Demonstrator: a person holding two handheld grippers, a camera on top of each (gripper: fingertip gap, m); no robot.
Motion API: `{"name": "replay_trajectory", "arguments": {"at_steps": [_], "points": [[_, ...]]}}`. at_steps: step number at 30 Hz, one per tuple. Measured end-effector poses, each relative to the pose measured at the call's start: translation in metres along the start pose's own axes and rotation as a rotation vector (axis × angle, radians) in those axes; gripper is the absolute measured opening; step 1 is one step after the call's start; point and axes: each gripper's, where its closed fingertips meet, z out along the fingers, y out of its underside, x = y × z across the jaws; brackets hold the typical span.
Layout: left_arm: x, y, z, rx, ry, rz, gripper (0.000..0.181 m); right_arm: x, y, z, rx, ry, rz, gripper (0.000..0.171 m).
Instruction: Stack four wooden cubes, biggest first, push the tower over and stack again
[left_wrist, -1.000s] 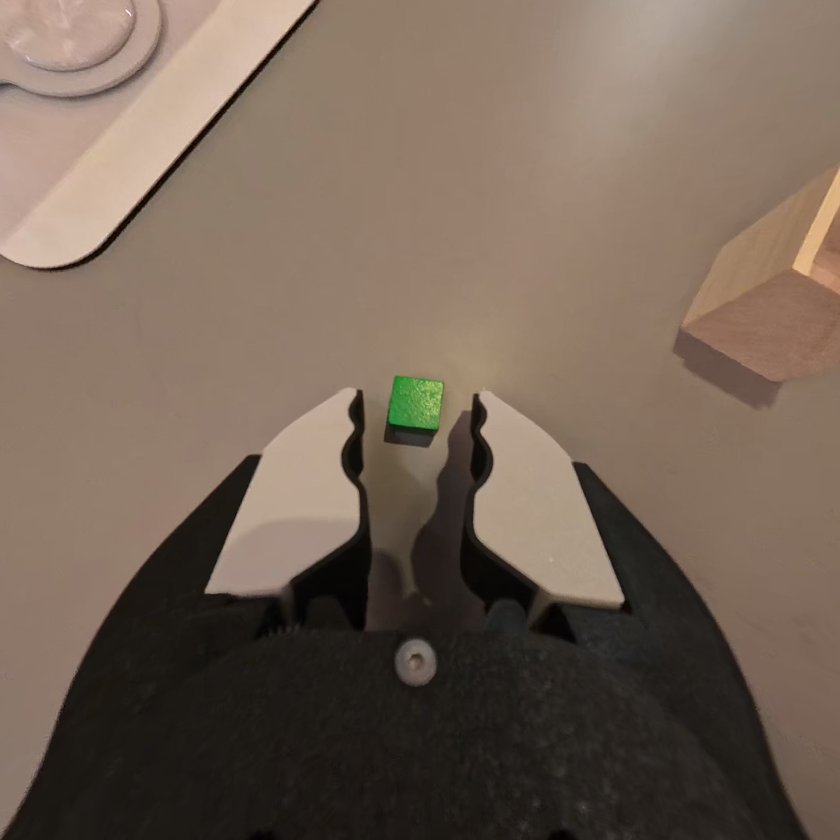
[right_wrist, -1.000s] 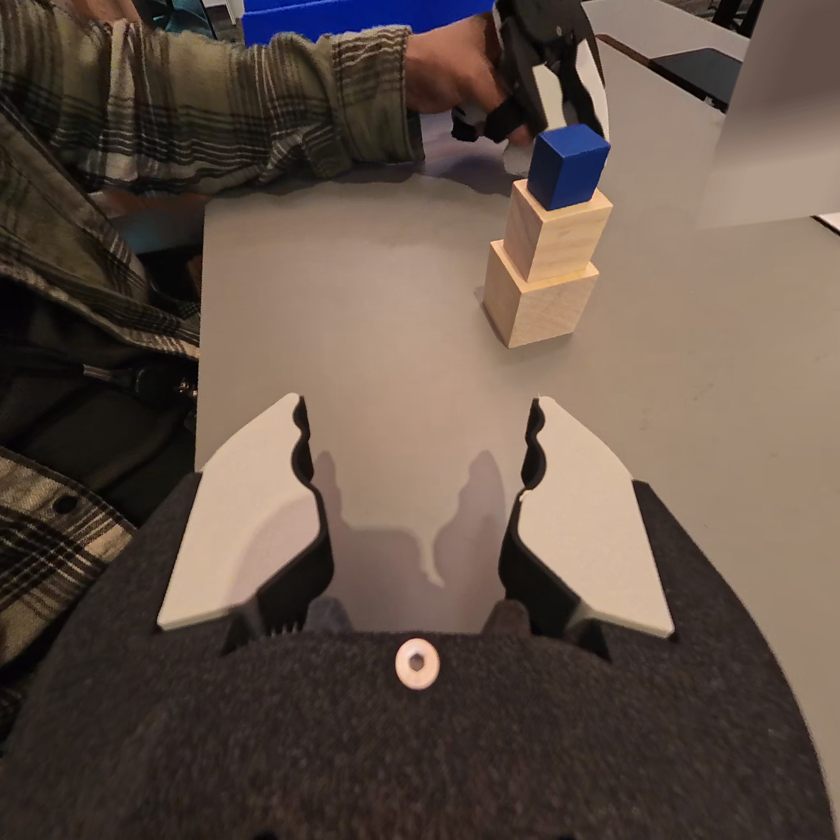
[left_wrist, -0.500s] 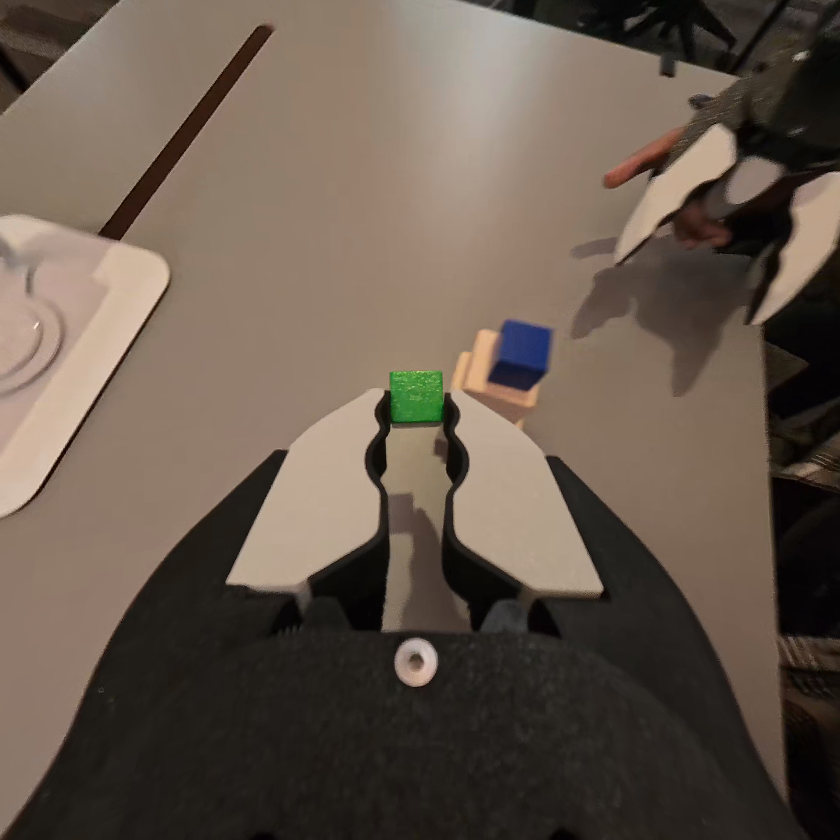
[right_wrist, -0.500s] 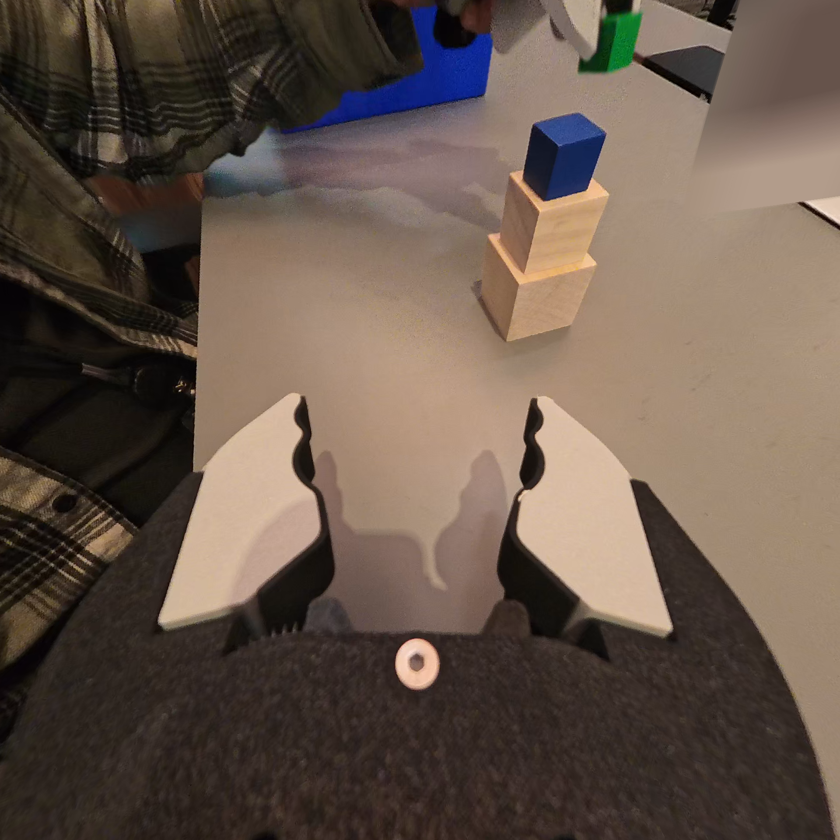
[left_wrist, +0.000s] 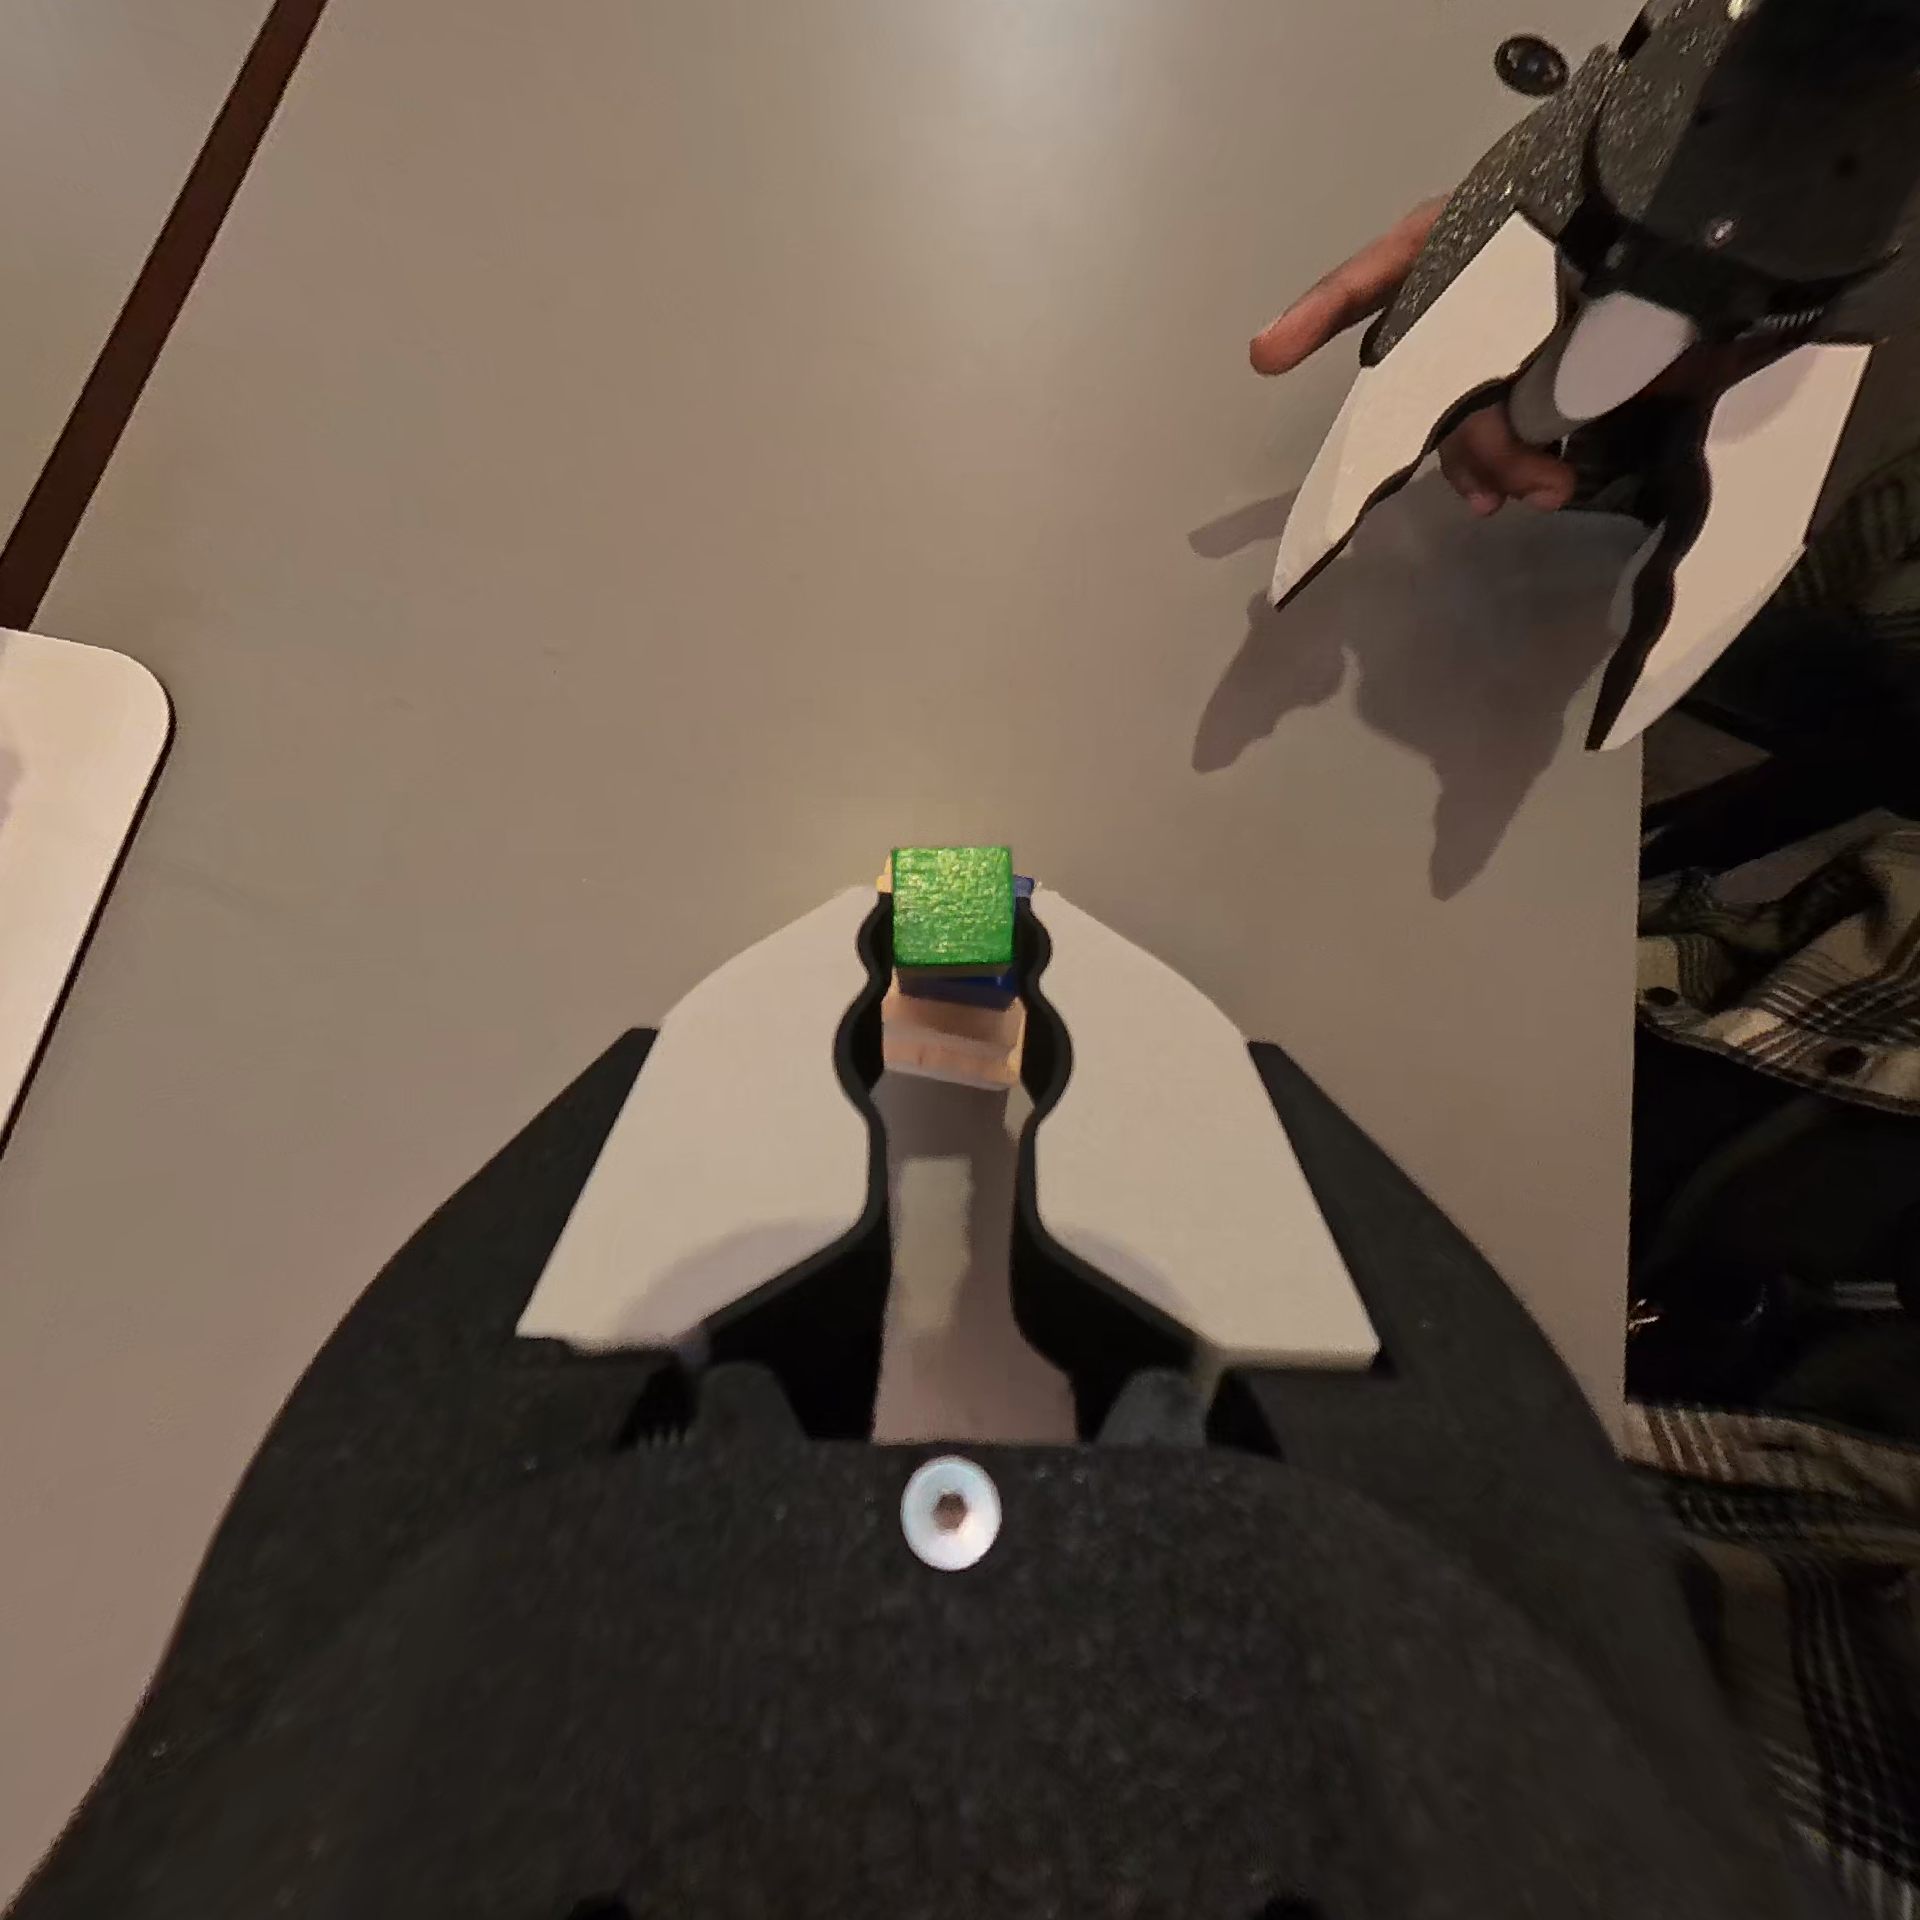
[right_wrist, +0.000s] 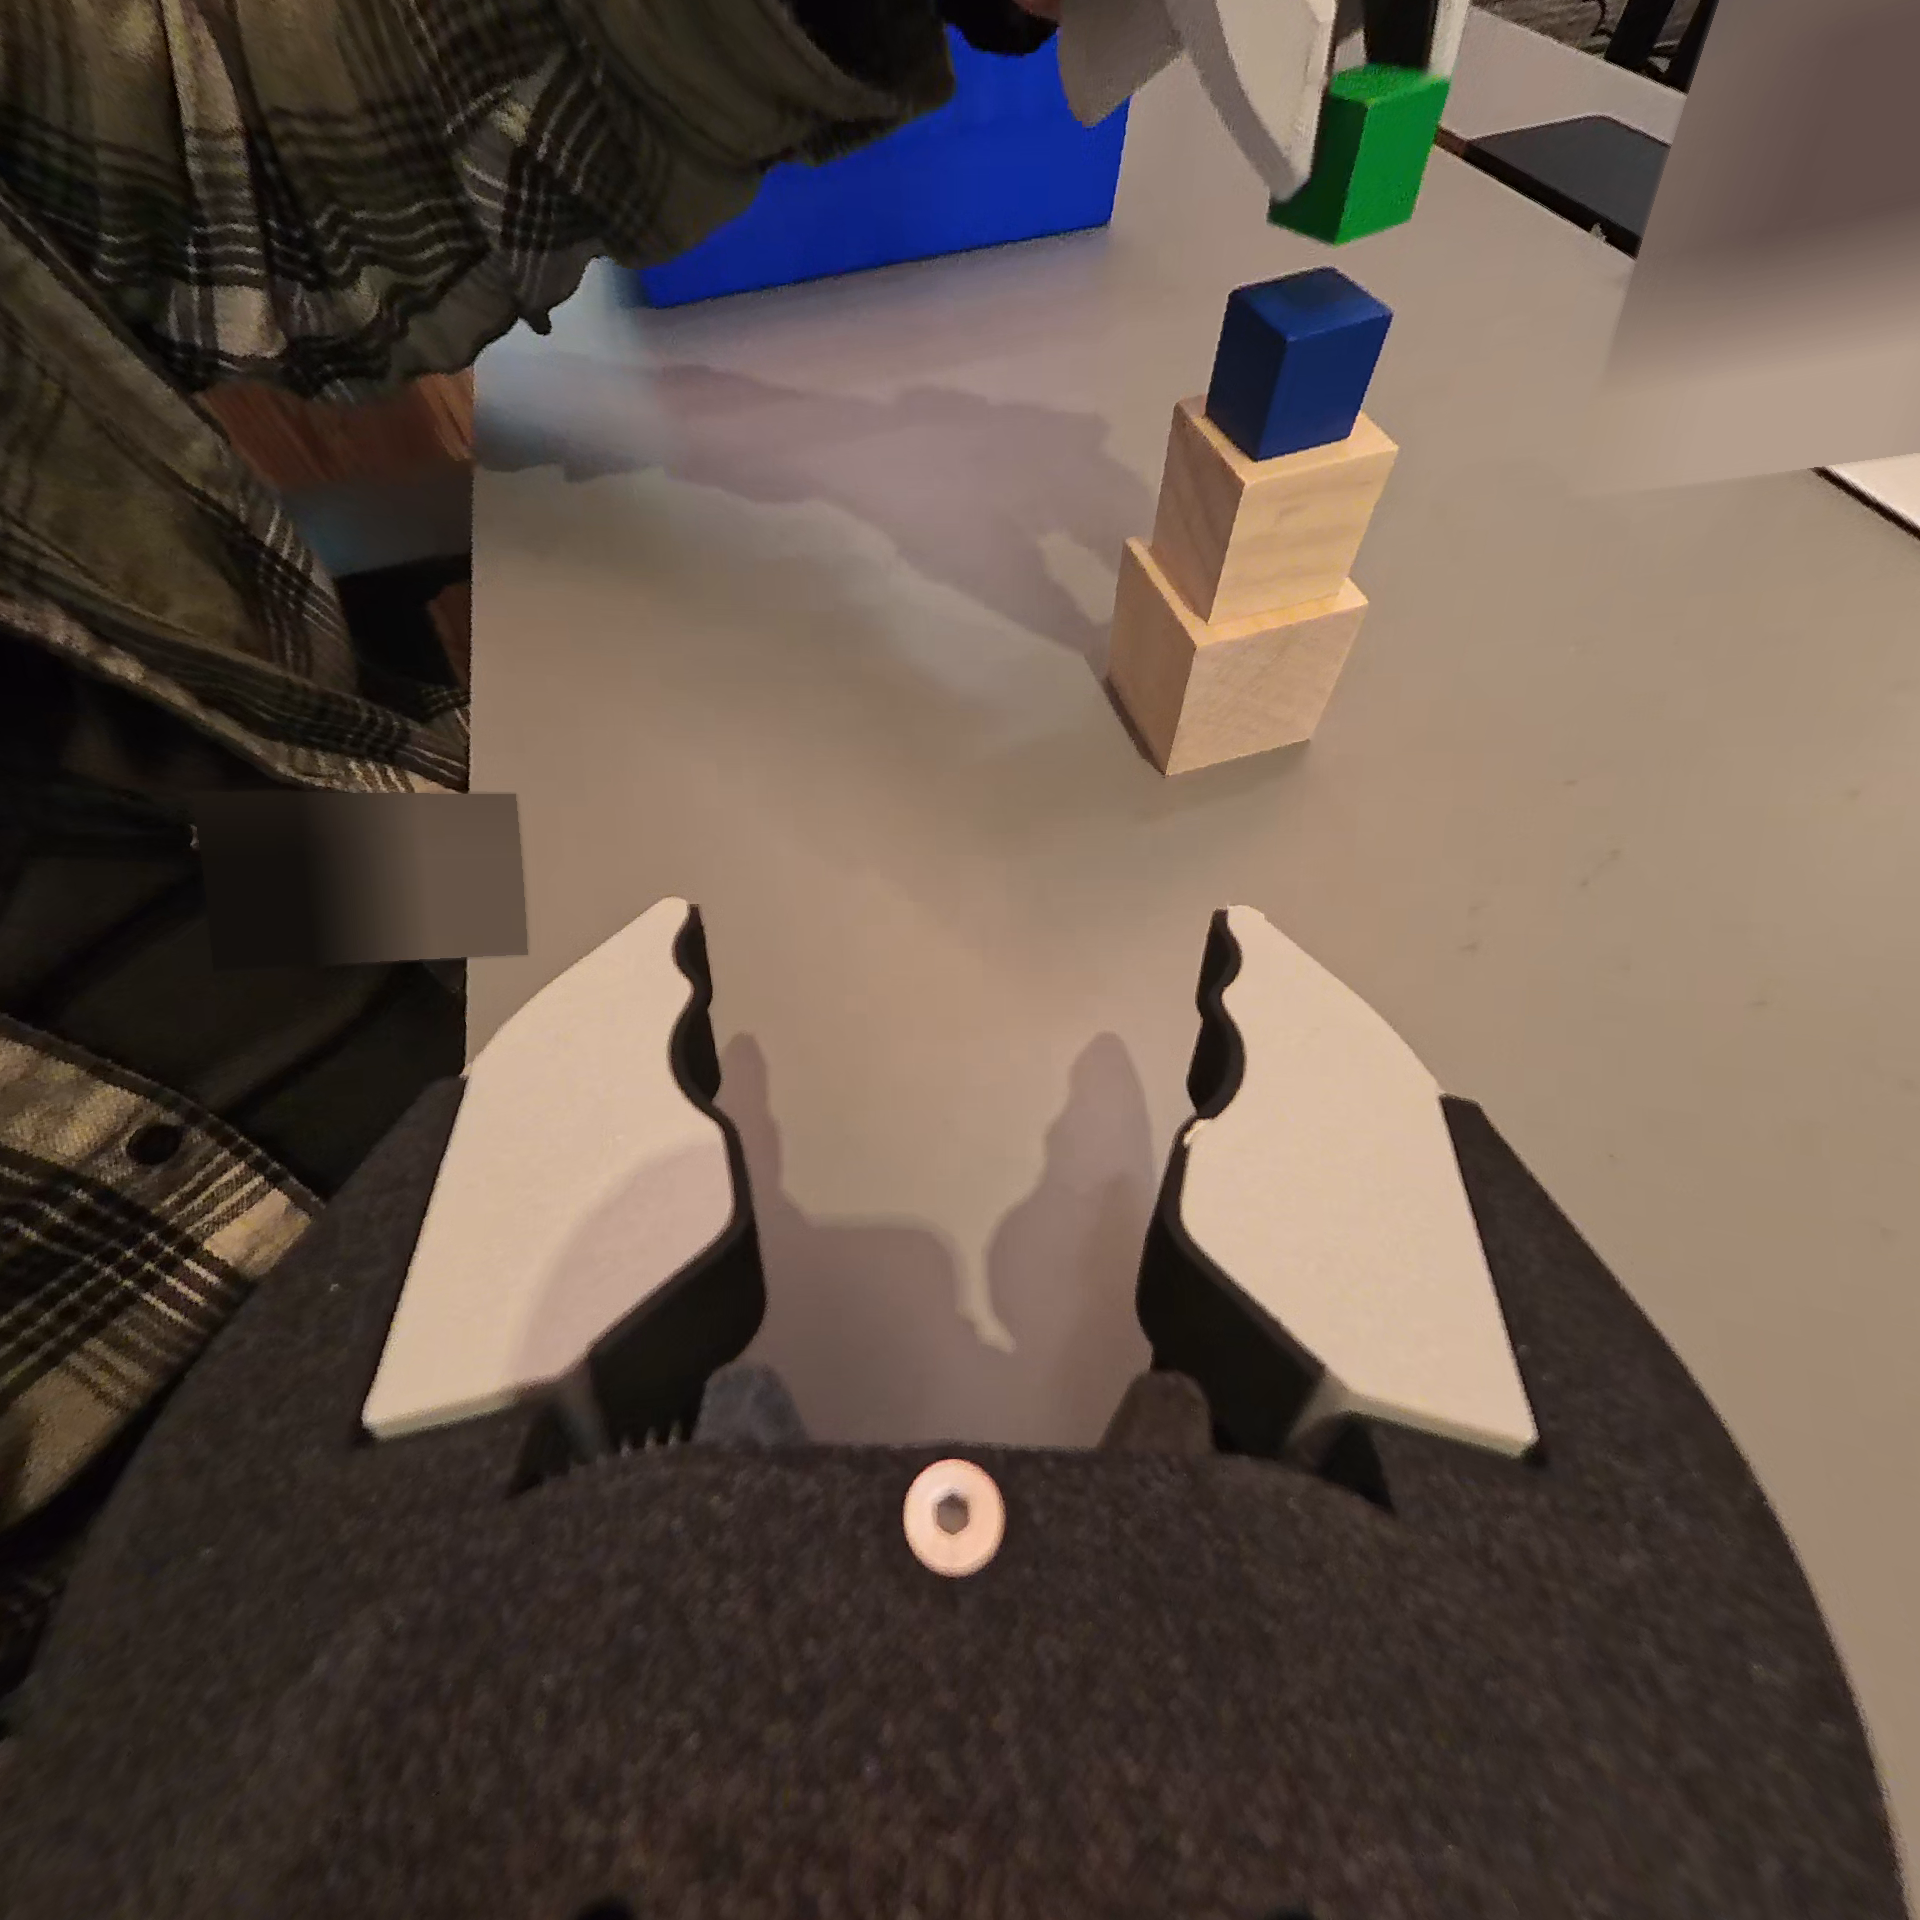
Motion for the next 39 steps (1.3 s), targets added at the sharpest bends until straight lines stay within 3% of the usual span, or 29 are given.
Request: {"name": "replay_trajectory", "arguments": {"at_steps": [10, 33, 39], "points": [[0.005, 0.005, 0.01, -0.088, 0.025, 0.08, 0.022, -0.001, 0.0, -0.001, 0.005, 0.0, -0.001, 0.089], [0.004, 0.009, 0.014, -0.102, 0.076, 0.119, 0.022, 0.0, -0.001, 0.0, 0.002, -0.004, -0.001, 0.089], [0.007, 0.008, 0.013, -0.089, 0.091, 0.113, 0.034, 0.0, -0.001, 0.0, 0.002, -0.003, 0.002, 0.09]]}}
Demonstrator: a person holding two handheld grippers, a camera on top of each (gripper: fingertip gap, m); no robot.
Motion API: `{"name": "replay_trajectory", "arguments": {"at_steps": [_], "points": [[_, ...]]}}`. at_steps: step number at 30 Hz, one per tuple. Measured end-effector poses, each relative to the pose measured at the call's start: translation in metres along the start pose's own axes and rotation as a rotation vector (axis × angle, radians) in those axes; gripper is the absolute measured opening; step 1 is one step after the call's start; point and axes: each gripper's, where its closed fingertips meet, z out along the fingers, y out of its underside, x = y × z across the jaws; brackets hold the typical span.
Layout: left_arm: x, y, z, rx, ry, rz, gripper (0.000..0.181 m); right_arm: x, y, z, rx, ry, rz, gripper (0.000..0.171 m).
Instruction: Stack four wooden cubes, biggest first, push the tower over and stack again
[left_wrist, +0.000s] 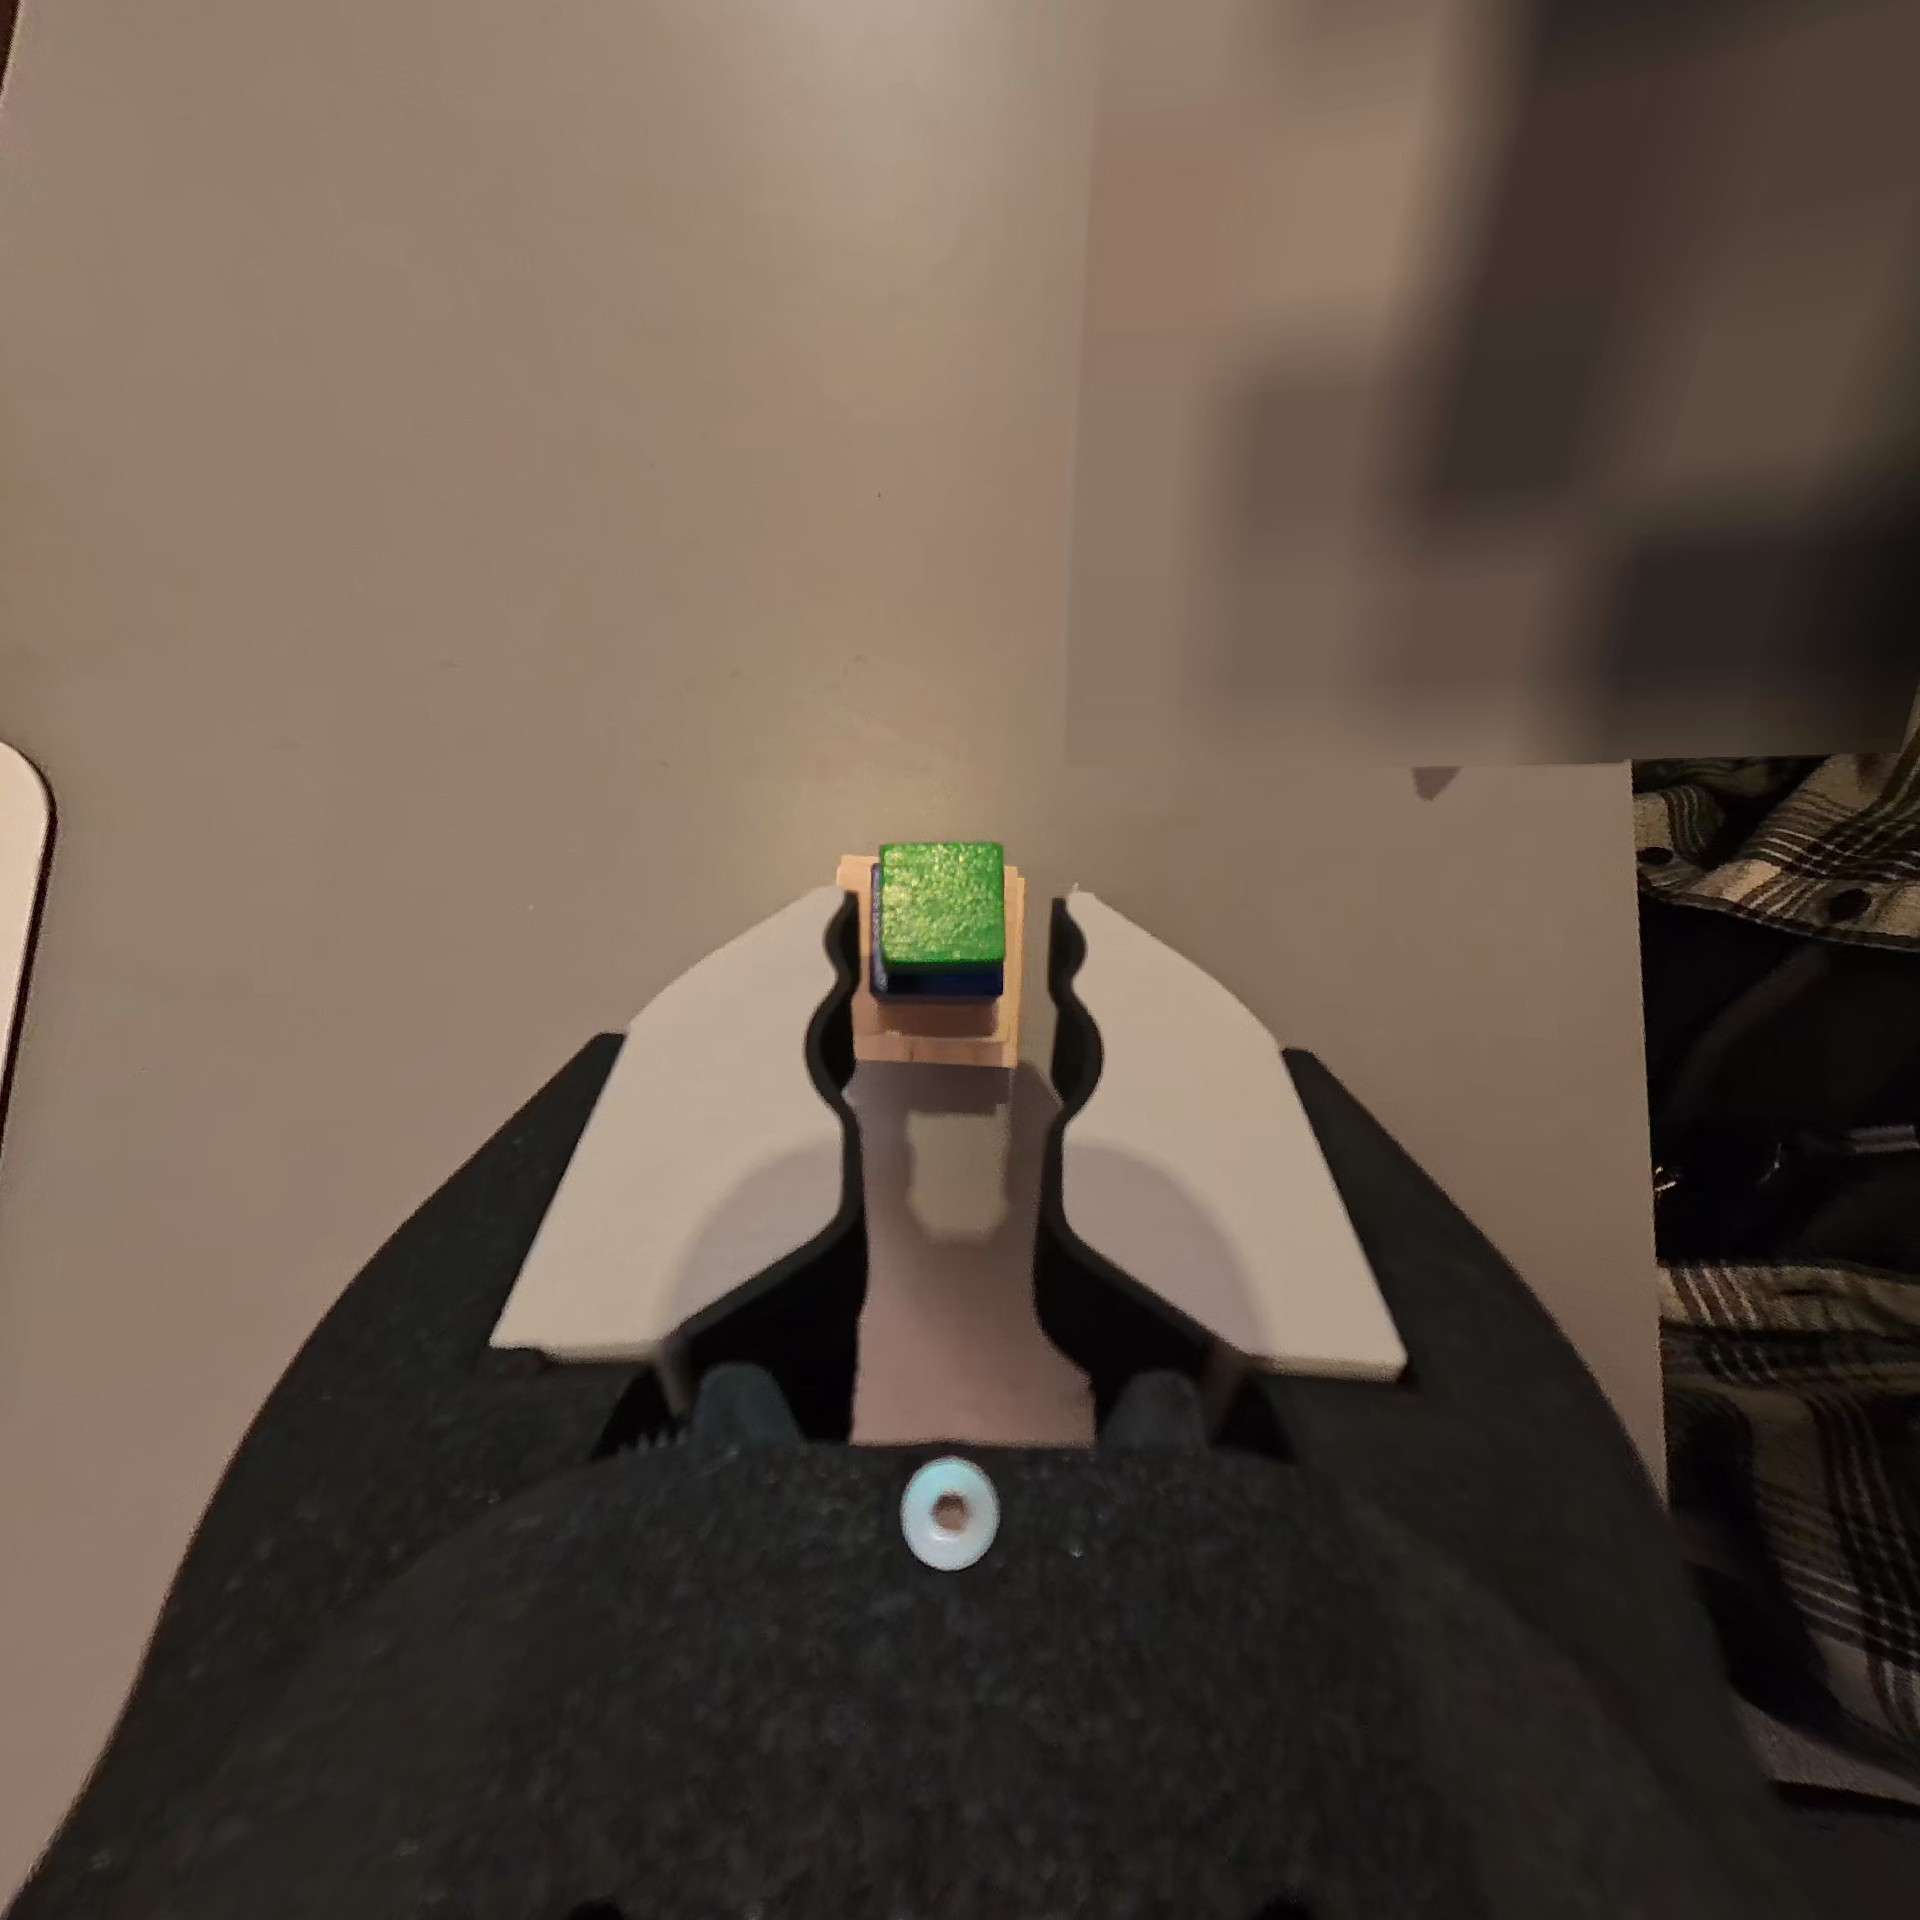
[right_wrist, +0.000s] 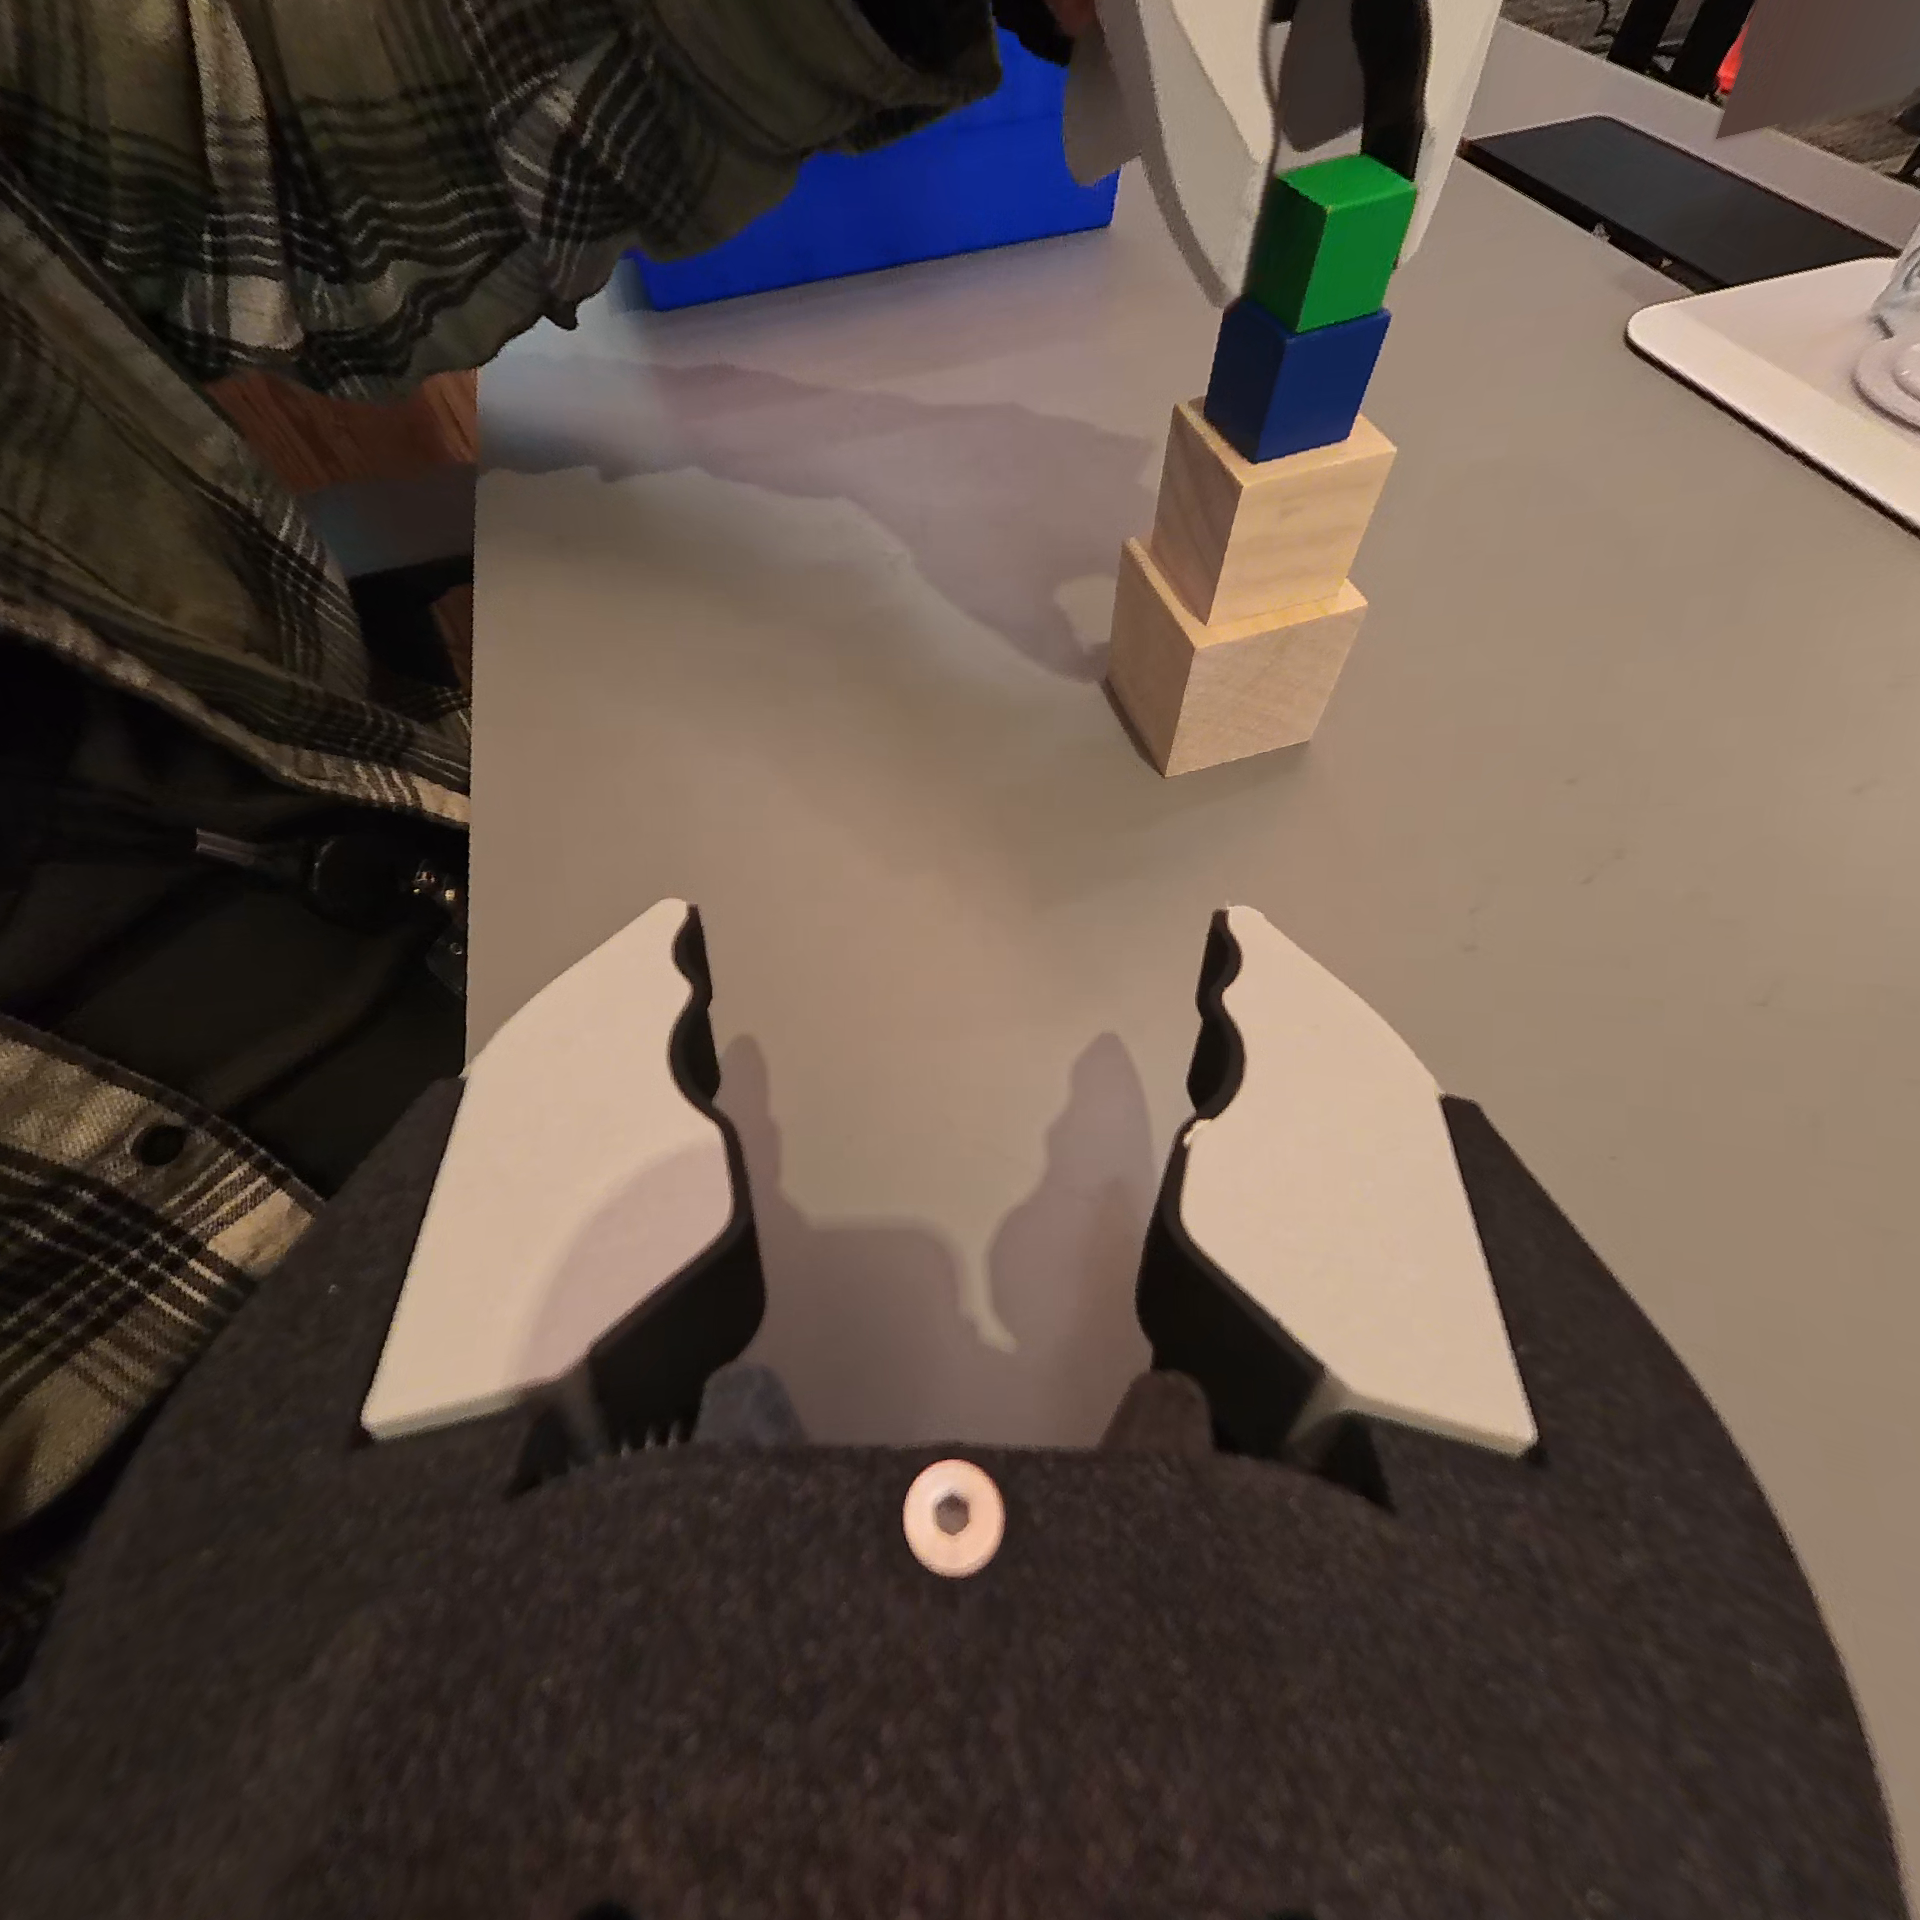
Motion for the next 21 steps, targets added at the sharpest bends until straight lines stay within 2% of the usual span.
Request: {"name": "replay_trajectory", "arguments": {"at_steps": [2, 6, 12, 17, 21], "points": [[0.002, 0.001, -0.004, 0.005, 0.004, 0.001, 0.039, 0.0, -0.001, 0.0, 0.002, 0.002, 0.0, 0.09], [0.003, 0.004, -0.024, 0.098, -0.034, -0.038, 0.06, 0.002, -0.001, -0.002, 0.004, 0.015, 0.002, 0.091], [-0.003, 0.036, -0.067, 0.345, -0.286, -0.185, 0.085, 0.012, 0.0, -0.004, -0.001, 0.059, 0.061, 0.094], [0.01, 0.066, -0.088, 0.52, -0.408, -0.319, 0.09, 0.023, -0.007, 0.002, -0.037, 0.101, 0.119, 0.094], [0.019, 0.079, -0.095, 0.56, -0.449, -0.36, 0.089, 0.036, -0.014, 0.007, -0.114, 0.167, 0.145, 0.09]]}}
